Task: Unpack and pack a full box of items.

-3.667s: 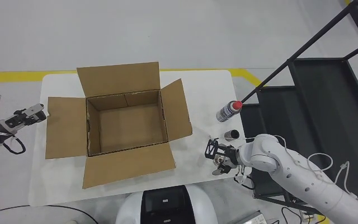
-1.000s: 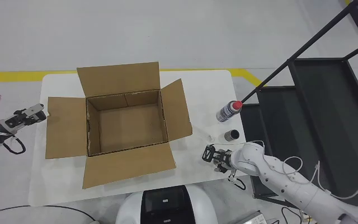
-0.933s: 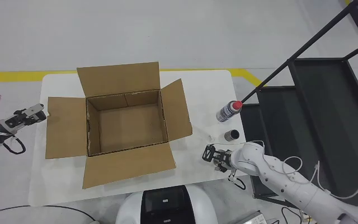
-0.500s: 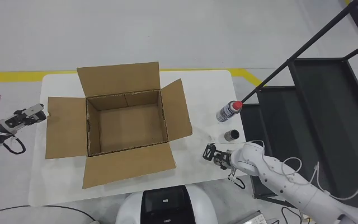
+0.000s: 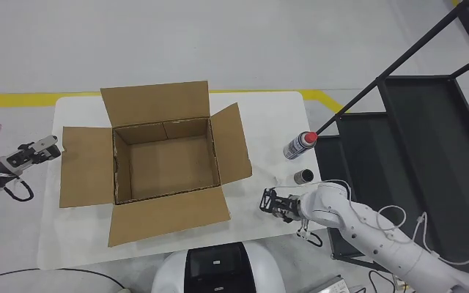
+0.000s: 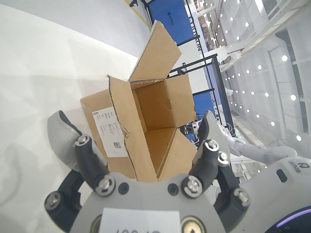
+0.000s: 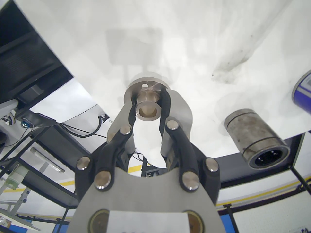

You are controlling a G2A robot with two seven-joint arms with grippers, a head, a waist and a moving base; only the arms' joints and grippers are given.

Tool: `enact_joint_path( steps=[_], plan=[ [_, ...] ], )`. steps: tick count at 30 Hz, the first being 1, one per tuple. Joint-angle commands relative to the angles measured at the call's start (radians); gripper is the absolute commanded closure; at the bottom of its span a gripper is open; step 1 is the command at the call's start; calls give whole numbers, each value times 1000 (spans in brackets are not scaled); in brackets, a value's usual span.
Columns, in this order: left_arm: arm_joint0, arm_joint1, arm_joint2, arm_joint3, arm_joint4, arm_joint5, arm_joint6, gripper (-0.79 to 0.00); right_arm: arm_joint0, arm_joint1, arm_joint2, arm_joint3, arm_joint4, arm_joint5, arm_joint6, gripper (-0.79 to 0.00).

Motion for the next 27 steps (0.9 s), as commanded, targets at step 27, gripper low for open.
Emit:
enact_joint_path(
  steps=[27],
  plan=[
    [0, 0, 0, 0, 0, 0, 0, -785, 356, -17, -7, -263, 457, -170, 240, 0]
  ],
)
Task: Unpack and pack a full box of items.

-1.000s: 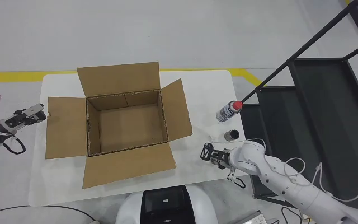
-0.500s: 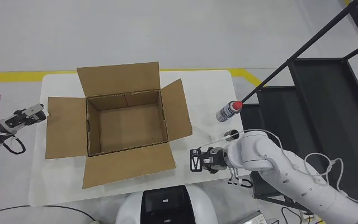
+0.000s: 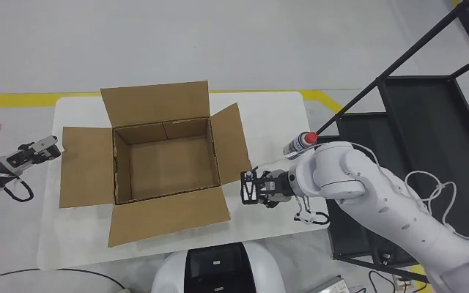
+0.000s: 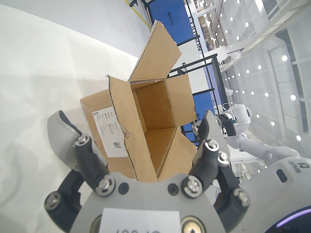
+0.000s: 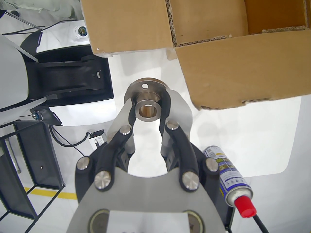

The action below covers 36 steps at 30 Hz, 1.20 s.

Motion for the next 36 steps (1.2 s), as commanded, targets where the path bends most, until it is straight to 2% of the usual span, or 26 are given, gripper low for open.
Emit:
enact_joint_path(
  steps=[1, 7, 25, 29, 32, 36],
  plan=[
    [0, 0, 0, 0, 0, 0, 0, -785, 39, -8, -35, 6, 7, -1, -1, 0],
    [0, 0, 0, 0, 0, 0, 0, -785, 129, -36, -95, 47, 44, 12, -27, 0],
    [0, 0, 0, 0, 0, 0, 0, -785, 129, -36, -95, 47, 44, 12, -27, 0],
    [0, 0, 0, 0, 0, 0, 0, -785, 135, -41, -86, 42, 14, 25, -85, 0],
    [0, 0, 0, 0, 0, 0, 0, -785, 194, -62, -107, 56, -8, 16, -147, 0],
    [0, 0, 0, 0, 0, 0, 0, -785, 323, -122, -219, 151, -38, 14, -175, 0]
  ],
)
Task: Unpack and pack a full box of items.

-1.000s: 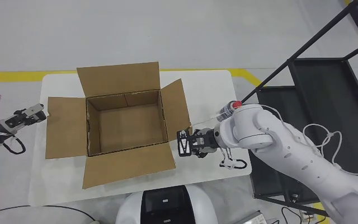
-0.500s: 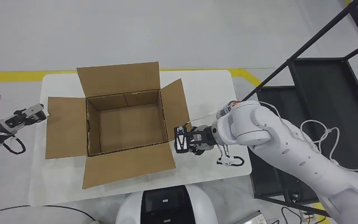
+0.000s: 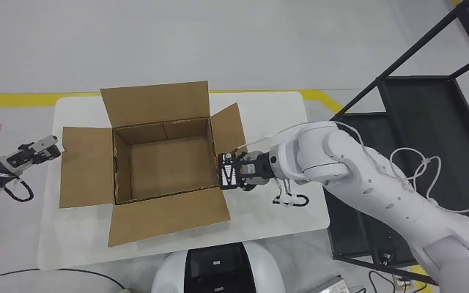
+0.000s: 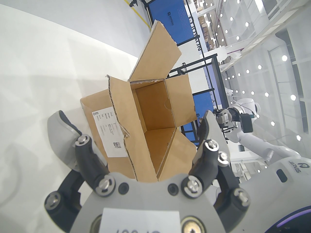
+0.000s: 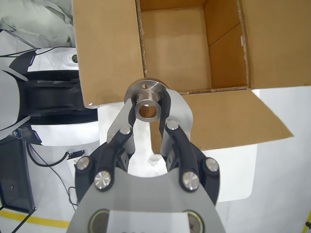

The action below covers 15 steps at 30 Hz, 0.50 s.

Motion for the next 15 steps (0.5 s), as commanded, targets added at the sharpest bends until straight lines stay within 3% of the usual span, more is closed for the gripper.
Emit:
enact_joint_path(
  steps=[1, 8, 15],
  plan=[
    [0, 0, 0, 0, 0, 0, 0, -785, 79, -39, -74, 67, -16, 2, -13, 0],
    [0, 0, 0, 0, 0, 0, 0, -785, 277, -216, -329, 318, -90, 29, -78, 0],
    [0, 0, 0, 0, 0, 0, 0, -785, 380, -396, -488, 495, -187, 73, -101, 0]
  ],
)
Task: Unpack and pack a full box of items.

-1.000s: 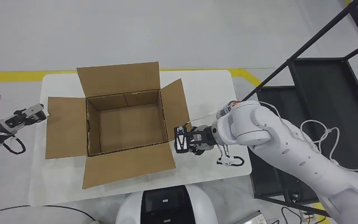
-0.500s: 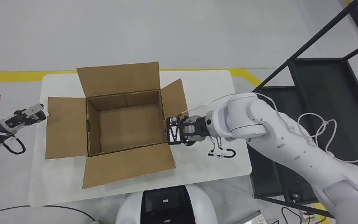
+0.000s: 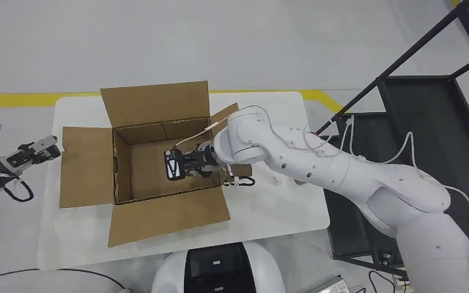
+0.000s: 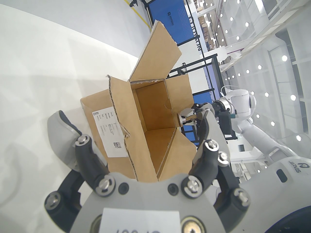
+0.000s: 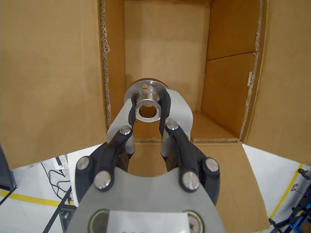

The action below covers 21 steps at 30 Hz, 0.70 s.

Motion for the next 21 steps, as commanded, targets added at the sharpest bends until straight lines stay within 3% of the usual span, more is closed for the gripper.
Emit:
enact_joint_path(
  steps=[1, 11, 12, 14, 21],
  plan=[
    [0, 0, 0, 0, 0, 0, 0, -785, 15, -50, -35, 52, -37, 14, -3, 0],
    [0, 0, 0, 0, 0, 0, 0, -785, -6, -250, -80, 338, -155, -8, -22, 0],
    [0, 0, 0, 0, 0, 0, 0, -785, -11, -266, -80, 362, -156, -15, -21, -40],
    [0, 0, 0, 0, 0, 0, 0, -785, -19, -296, -80, 406, -143, -34, -19, -785],
    [0, 0, 0, 0, 0, 0, 0, -785, -2, -352, -62, 514, -162, -88, -120, -785]
  ],
)
